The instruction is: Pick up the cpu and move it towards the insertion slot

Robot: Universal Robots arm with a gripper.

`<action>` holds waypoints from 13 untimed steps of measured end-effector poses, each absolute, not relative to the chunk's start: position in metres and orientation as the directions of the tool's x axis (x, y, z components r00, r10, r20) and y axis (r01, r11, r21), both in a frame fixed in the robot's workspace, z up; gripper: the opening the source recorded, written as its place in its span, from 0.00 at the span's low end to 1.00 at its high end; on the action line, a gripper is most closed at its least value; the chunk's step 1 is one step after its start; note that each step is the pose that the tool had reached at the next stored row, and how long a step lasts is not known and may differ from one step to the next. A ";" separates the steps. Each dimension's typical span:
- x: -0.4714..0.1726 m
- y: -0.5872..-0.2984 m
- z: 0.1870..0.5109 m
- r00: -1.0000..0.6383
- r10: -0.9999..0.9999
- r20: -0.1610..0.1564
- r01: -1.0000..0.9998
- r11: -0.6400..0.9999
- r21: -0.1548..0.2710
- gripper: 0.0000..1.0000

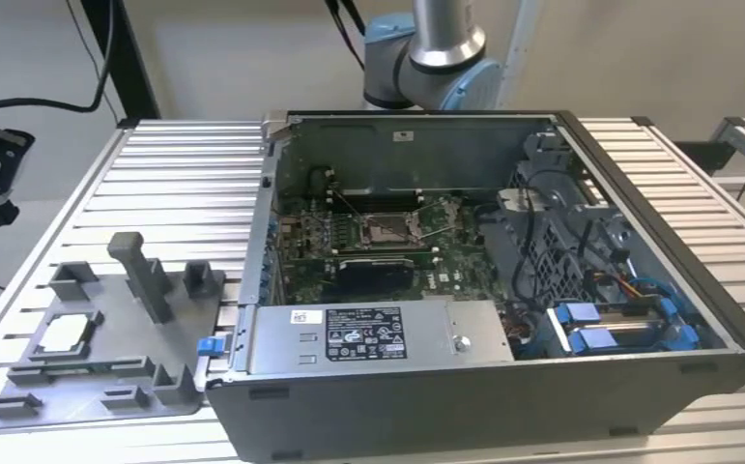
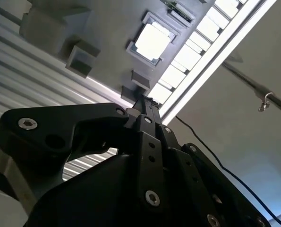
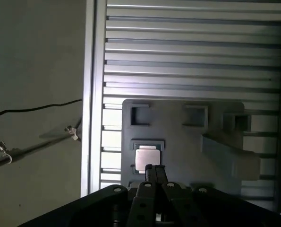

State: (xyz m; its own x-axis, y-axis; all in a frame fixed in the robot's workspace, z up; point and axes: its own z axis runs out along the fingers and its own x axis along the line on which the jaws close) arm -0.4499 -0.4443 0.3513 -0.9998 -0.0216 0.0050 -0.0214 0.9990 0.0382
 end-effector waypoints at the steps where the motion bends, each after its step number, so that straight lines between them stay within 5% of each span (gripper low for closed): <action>1: -0.450 -0.444 0.351 -1.000 -0.025 0.005 -0.025 0.999 0.038 0.00; 13: -0.450 -0.444 0.350 -0.998 -0.069 0.005 -0.069 0.997 0.038 0.00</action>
